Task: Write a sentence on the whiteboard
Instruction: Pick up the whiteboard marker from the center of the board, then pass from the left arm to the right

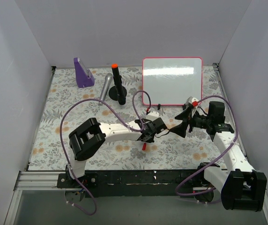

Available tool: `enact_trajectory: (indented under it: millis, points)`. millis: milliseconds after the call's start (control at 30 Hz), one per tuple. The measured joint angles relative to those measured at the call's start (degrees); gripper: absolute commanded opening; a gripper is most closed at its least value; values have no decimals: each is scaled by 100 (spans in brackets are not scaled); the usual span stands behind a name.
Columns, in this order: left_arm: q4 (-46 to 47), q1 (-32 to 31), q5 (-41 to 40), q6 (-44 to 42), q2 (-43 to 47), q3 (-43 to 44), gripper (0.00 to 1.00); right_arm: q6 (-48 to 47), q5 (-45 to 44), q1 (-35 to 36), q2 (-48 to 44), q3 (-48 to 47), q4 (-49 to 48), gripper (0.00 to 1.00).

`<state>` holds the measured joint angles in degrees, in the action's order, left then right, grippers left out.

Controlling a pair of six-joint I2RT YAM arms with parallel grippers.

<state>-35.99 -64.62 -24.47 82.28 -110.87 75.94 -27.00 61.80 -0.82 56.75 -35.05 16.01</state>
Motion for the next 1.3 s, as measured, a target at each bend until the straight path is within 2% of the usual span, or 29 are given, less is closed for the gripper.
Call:
enact_trajectory:
  millis: [300,533,767,1000,1167,1267,1300]
  points:
    - [1381,0,2,-1156,879,-833,0,2706,-127,129,271,846,-1971,94]
    - [2223,0,409,-1718,1123,-927,0,3915,-586,660,667,918,-2743,93]
    - [2736,-15,953,-1996,1145,-1021,0,4487,-796,776,1185,918,-2949,81]
    - [2874,0,1204,-2087,1150,-1073,0,4684,-852,815,1298,918,-2997,64]
    - [3034,-28,1412,-2098,1150,-1075,0,4789,-883,846,1386,918,-3005,57]
    - [3099,-28,1475,-2105,1150,-1080,0,4811,-887,846,1403,918,-3034,48]
    - [3121,-28,1488,-2114,1150,-1084,0,4815,-883,846,1416,914,-3053,40]
